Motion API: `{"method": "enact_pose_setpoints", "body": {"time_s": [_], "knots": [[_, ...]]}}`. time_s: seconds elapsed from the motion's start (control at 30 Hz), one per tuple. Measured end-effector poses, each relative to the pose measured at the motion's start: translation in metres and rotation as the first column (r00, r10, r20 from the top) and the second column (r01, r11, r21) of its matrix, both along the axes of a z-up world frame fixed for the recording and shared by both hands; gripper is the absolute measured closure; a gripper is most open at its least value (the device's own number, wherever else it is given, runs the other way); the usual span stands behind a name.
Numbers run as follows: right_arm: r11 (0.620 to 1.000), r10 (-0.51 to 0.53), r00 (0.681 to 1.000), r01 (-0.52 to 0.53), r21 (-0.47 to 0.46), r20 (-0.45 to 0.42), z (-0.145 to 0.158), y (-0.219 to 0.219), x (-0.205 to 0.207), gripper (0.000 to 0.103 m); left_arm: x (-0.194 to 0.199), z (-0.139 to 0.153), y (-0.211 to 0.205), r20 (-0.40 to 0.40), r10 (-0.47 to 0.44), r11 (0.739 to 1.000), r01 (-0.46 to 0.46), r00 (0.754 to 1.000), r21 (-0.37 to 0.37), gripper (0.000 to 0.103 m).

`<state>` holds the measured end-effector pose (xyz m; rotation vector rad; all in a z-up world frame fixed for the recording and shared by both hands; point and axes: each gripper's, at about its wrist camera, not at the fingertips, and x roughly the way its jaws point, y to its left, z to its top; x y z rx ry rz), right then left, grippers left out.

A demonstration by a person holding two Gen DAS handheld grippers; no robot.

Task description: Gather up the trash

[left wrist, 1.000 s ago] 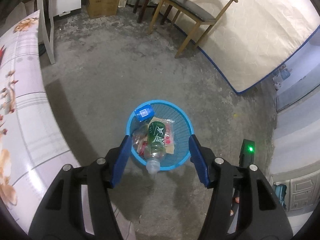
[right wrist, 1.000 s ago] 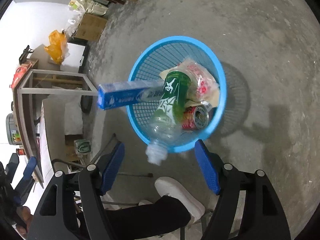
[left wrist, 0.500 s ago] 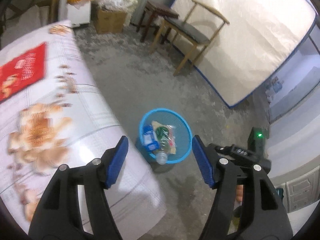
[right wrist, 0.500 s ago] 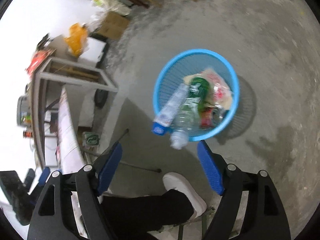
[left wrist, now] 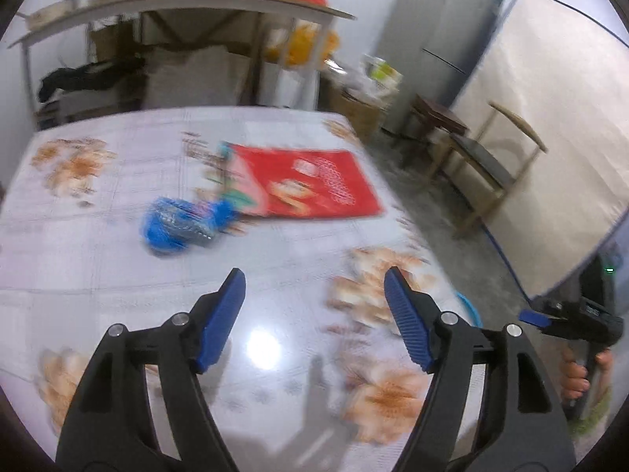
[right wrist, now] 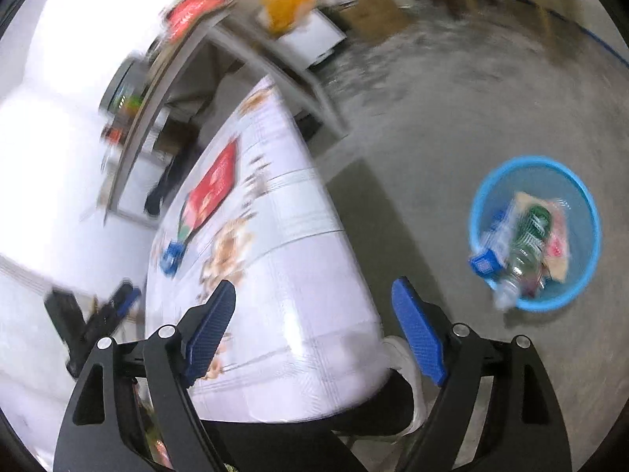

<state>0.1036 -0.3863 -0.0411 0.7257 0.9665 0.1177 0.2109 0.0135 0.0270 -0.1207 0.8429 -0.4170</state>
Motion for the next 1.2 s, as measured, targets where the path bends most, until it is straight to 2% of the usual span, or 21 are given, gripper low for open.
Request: {"method": "enact_pose_setpoints", "body": {"time_s": [0.1,0.23,0.4,0.47,0.5,0.63,0.73,0.8,0.9,0.97,1.03,1.2], "knots": [[0.989,0.11,0.994,-0.108,-0.099,0.015,0.021,0.04,0.036,0.023,0.027,0.003,0.018,0.02,0.03,0.999,-0.03,0.999,0.042,0.033],[0.96,0.204,0.979,-0.194,-0.204,0.029,0.044,0.08,0.088,0.023,0.067,-0.011,0.03,-0.001,0.056,0.994,-0.056,0.998,0.098,0.033],[0.885,0.313,0.948,-0.269,-0.379,0.059,0.068,0.123,0.172,0.024,0.101,-0.038,0.022,-0.05,0.035,0.986,-0.027,0.998,0.162,0.033],[0.852,0.347,0.935,-0.284,-0.44,0.068,0.071,0.137,0.207,0.023,0.107,-0.045,0.018,-0.062,0.036,0.983,-0.024,0.997,0.185,0.037],[0.835,0.37,0.927,-0.301,-0.46,0.065,0.071,0.145,0.225,0.023,0.11,-0.048,0.019,-0.068,0.038,0.984,-0.025,0.997,0.179,0.043],[0.81,0.396,0.918,-0.348,-0.472,0.002,0.052,0.168,0.299,0.024,0.111,-0.055,0.021,-0.082,0.04,0.987,-0.027,0.996,0.158,0.053],[0.814,0.381,0.924,-0.353,-0.462,-0.034,0.035,0.181,0.339,0.024,0.112,-0.057,0.021,-0.078,0.031,0.987,-0.019,0.996,0.161,0.063],[0.834,0.347,0.936,-0.333,-0.439,-0.051,0.021,0.183,0.362,0.024,0.111,-0.058,0.023,-0.077,0.033,0.987,-0.021,0.996,0.157,0.068],[0.841,0.306,0.948,-0.311,-0.443,-0.084,0.001,0.19,0.383,0.024,0.11,-0.06,0.031,-0.077,0.05,0.991,-0.04,0.996,0.13,0.078],[0.837,0.29,0.949,-0.314,-0.449,-0.123,-0.014,0.191,0.388,0.033,0.109,-0.061,0.037,-0.082,0.065,0.993,-0.056,0.995,0.107,0.083],[0.823,0.284,0.952,-0.305,-0.479,-0.118,-0.018,0.194,0.385,0.038,0.109,-0.062,0.04,-0.084,0.076,0.993,-0.068,0.993,0.099,0.09],[0.774,0.334,0.934,-0.35,-0.528,-0.128,-0.017,0.207,0.353,0.056,0.105,-0.062,0.041,-0.102,0.084,0.995,-0.078,0.991,0.066,0.094]]}}
